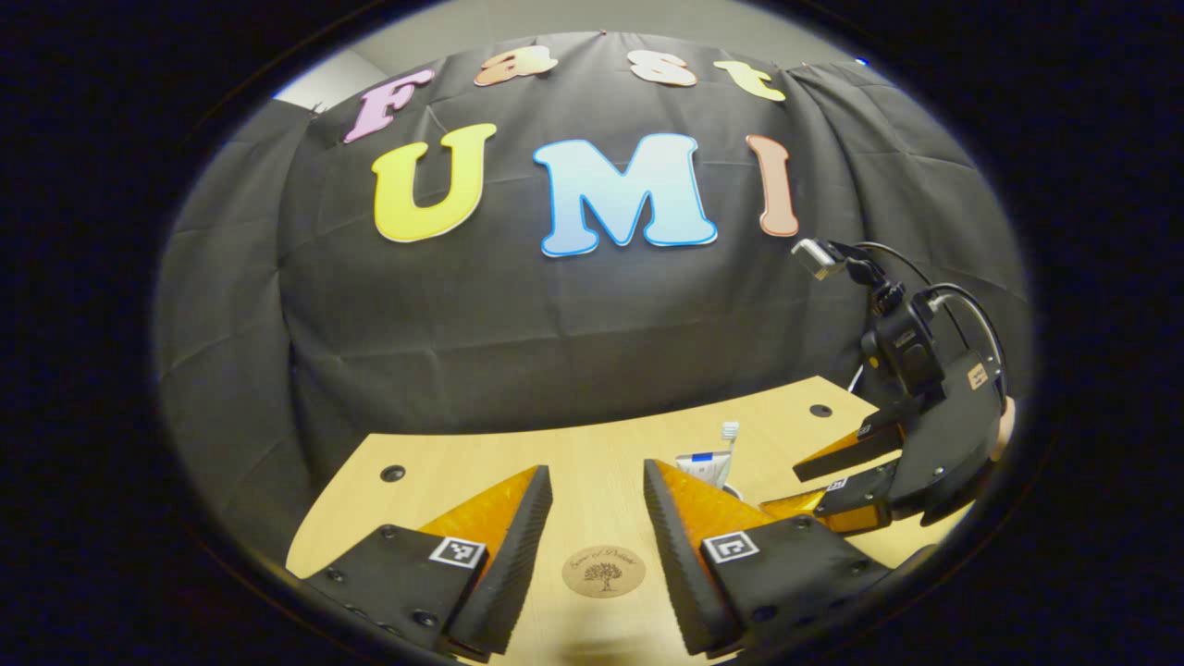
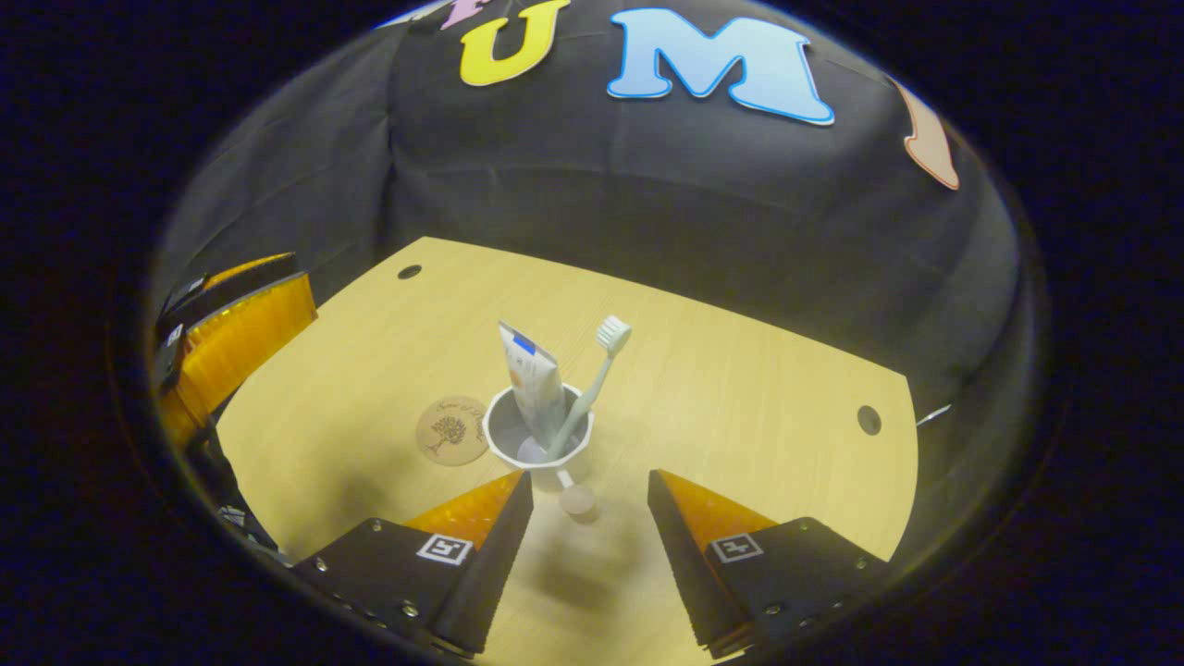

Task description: Put the toothbrush and toothpaste on the desktop into the cup, then pick up the cup and place it on the coaster on the desktop.

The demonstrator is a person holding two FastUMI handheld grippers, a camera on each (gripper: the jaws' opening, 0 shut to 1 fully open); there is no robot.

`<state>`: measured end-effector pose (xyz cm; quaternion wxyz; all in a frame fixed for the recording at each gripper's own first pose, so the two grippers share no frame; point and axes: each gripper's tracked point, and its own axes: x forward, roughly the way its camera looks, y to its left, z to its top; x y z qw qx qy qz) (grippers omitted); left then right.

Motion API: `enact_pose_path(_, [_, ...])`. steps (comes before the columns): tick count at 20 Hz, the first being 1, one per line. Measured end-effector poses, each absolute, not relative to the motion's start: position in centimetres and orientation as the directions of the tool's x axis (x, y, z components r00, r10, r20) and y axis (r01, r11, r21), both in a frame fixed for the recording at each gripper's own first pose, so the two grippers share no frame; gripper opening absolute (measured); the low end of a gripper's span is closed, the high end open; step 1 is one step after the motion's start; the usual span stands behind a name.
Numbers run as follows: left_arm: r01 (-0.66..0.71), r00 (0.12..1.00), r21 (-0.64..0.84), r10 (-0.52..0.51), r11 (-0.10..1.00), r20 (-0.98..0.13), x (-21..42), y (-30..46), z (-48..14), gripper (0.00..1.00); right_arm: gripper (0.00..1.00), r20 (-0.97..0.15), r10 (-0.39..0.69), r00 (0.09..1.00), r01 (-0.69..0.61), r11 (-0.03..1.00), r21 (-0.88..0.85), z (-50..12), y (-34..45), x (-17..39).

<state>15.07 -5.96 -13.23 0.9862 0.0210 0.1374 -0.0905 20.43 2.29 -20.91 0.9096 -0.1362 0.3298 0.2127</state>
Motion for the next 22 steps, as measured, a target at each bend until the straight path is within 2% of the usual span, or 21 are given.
enact_pose_path(1, [0.17,0.947,0.01,-0.16,0.985,-0.278,14.8,-5.5,-13.2,0.73,0.78,-0.665,0.303,0.683,-0.489,0.866,-0.107,-21.1,2.4,20.4])
enact_pose_path(3, [0.141,0.95,-0.004,-0.136,0.99,-0.282,14.0,-4.3,-13.5,0.95,0.78,-0.678,0.308,0.668,-0.507,0.854,-0.111,-21.3,2.9,20.3])
enact_pose_path(5, [0.106,0.95,-0.012,-0.105,0.994,-0.293,13.4,-3.2,-13.8,1.0,0.78,-0.688,0.317,0.652,-0.525,0.844,-0.108,-21.5,3.1,20.3])
enact_pose_path(8, [0.063,0.949,-0.032,-0.07,0.997,-0.306,12.6,-2.0,-14.1,0.95,0.78,-0.706,0.318,0.633,-0.544,0.831,-0.114,-22.3,3.5,20.7])
enact_pose_path(9, [0.052,0.948,-0.038,-0.062,0.998,-0.311,12.2,-1.6,-14.3,0.98,0.78,-0.716,0.313,0.624,-0.55,0.827,-0.117,-22.5,3.5,20.7])
enact_pose_path(12, [0.025,0.944,-0.051,-0.04,0.998,-0.327,11.4,-0.5,-14.8,0.94,0.78,-0.737,0.316,0.598,-0.57,0.814,-0.114,-23.2,3.9,20.6])
enact_pose_path(13, [0.015,0.943,-0.05,-0.03,0.999,-0.33,11.0,-0.1,-14.9,0.98,0.78,-0.742,0.316,0.591,-0.575,0.81,-0.114,-23.4,4.1,20.6])
enact_pose_path(19, [-0.034,0.937,-0.046,0.016,0.998,-0.348,9.6,1.8,-15.5,0.98,0.78,-0.778,0.298,0.553,-0.591,0.798,-0.115,-25.0,4.3,21.5])
enact_pose_path(20, [-0.041,0.936,-0.045,0.023,0.998,-0.351,9.4,2.1,-15.5,0.94,0.78,-0.782,0.287,0.553,-0.59,0.797,-0.125,-25.2,4.0,21.8])
enact_pose_path(21, [-0.048,0.935,-0.045,0.029,0.998,-0.353,9.2,2.3,-15.6,0.94,0.69,-0.789,0.28,0.547,-0.591,0.796,-0.127,-25.6,3.9,22.0])
enact_pose_path(22, [-0.053,0.934,-0.044,0.034,0.998,-0.356,9.1,2.5,-15.8,0.98,0.66,-0.796,0.281,0.536,-0.595,0.795,-0.12,-25.8,3.9,21.9])
